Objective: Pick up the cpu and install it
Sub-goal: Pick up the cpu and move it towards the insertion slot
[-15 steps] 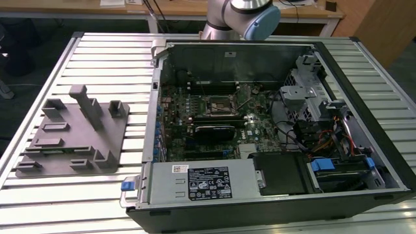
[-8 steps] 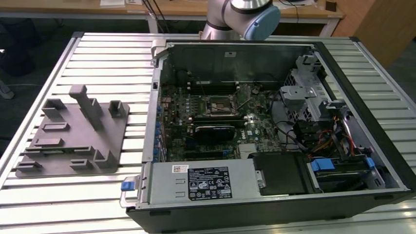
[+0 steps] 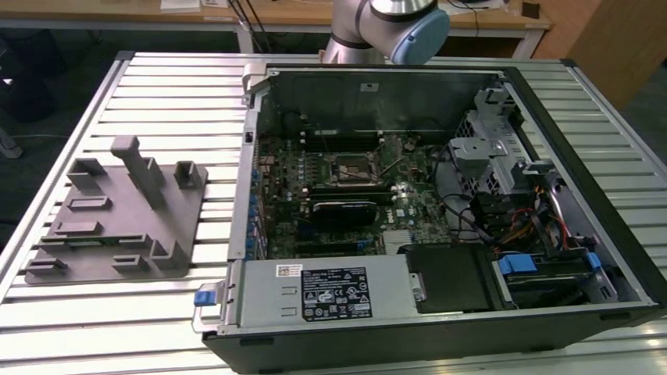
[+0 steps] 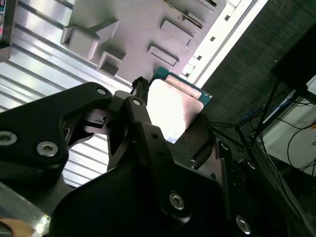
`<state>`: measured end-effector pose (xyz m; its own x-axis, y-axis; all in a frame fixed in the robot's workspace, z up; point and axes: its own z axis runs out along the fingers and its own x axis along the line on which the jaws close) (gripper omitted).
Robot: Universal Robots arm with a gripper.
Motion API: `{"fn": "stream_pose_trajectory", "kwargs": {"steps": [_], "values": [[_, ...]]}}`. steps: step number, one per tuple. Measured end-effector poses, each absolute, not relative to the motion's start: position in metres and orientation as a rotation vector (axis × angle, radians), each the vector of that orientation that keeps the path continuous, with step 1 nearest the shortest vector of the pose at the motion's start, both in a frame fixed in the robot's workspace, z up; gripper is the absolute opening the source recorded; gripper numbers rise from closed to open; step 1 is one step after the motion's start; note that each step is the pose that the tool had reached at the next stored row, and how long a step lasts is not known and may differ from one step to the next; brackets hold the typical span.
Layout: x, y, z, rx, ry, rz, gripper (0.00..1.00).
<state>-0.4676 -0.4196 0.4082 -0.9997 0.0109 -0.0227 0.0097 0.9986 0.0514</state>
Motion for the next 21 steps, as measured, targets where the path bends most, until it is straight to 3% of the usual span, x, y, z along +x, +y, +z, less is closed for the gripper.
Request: {"fn": "stream_pose_trajectory", "kwargs": {"steps": [21], "values": [[-0.432,-0.420,0.408,0.016,3.119,0.080,0.54]]}}
